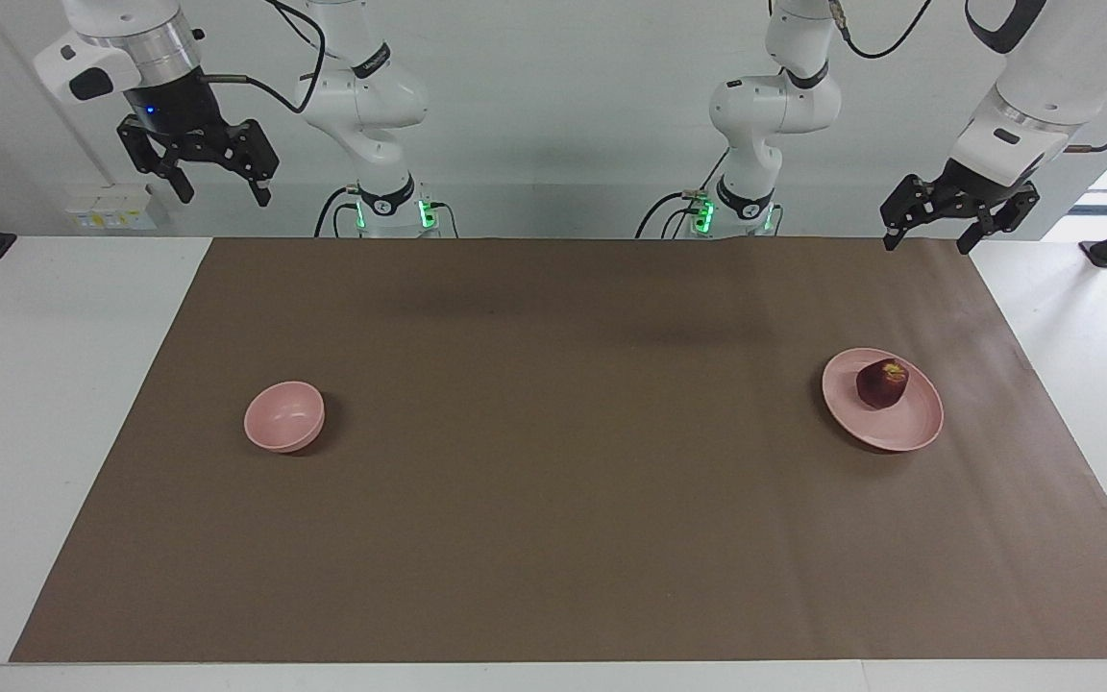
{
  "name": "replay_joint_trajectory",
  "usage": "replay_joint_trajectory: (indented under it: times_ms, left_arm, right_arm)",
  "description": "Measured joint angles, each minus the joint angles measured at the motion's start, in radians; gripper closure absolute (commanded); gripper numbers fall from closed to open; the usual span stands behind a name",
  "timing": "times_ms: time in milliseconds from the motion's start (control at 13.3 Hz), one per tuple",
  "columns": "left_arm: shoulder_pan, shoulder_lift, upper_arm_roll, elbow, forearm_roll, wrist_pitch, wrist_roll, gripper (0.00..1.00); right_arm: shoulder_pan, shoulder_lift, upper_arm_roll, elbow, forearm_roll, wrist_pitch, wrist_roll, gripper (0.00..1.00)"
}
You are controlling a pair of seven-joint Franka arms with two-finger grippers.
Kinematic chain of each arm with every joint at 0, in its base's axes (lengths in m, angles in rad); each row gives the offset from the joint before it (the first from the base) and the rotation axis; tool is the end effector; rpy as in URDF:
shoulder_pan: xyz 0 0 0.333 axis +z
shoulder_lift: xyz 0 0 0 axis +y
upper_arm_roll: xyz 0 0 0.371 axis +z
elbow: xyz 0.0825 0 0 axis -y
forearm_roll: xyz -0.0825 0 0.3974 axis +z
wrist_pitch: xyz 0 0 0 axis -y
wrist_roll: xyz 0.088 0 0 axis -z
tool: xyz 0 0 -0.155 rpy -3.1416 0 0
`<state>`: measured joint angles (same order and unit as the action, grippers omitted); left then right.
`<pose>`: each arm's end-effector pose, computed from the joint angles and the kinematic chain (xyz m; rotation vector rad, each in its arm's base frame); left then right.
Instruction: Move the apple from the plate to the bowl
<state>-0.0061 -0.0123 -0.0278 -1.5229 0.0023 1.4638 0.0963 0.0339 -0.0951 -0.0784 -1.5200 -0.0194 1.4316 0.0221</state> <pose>0.5500 -0.0184 0.6523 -3.1329 0.2039 0.0736 0.5165 -0.0287 0.6950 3.1279 -0.1080 0.0098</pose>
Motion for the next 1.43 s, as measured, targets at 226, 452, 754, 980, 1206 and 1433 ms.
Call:
replay_joint_trajectory:
  times_ms: [226, 452, 754, 980, 1206, 1433]
  left_arm:
    - [0.000, 0.000, 0.001, -0.008, 0.000, 0.000, 0.000, 0.00]
    - [0.000, -0.002, 0.001, -0.039, 0.000, 0.013, 0.001, 0.00]
    - [0.000, -0.009, 0.002, -0.098, 0.000, 0.070, 0.013, 0.00]
    - [0.001, -0.014, 0.004, -0.132, 0.000, 0.105, 0.040, 0.00]
    - [0.024, -0.020, 0.011, -0.192, 0.000, 0.167, 0.107, 0.00]
    - [0.096, -0.026, 0.019, -0.264, 0.000, 0.237, 0.232, 0.00]
  right_arm:
    - [0.000, 0.000, 0.000, 0.000, 0.000, 0.000, 0.000, 0.00]
    - [0.000, 0.000, 0.000, 0.000, 0.000, 0.000, 0.000, 0.00]
    - [0.000, 0.000, 0.000, 0.000, 0.000, 0.000, 0.000, 0.00]
    - [0.000, 0.000, 0.000, 0.000, 0.000, 0.000, 0.000, 0.00]
    - [0.000, 0.000, 0.000, 0.000, 0.000, 0.000, 0.000, 0.00]
    - [0.000, 0.000, 0.000, 0.000, 0.000, 0.000, 0.000, 0.00]
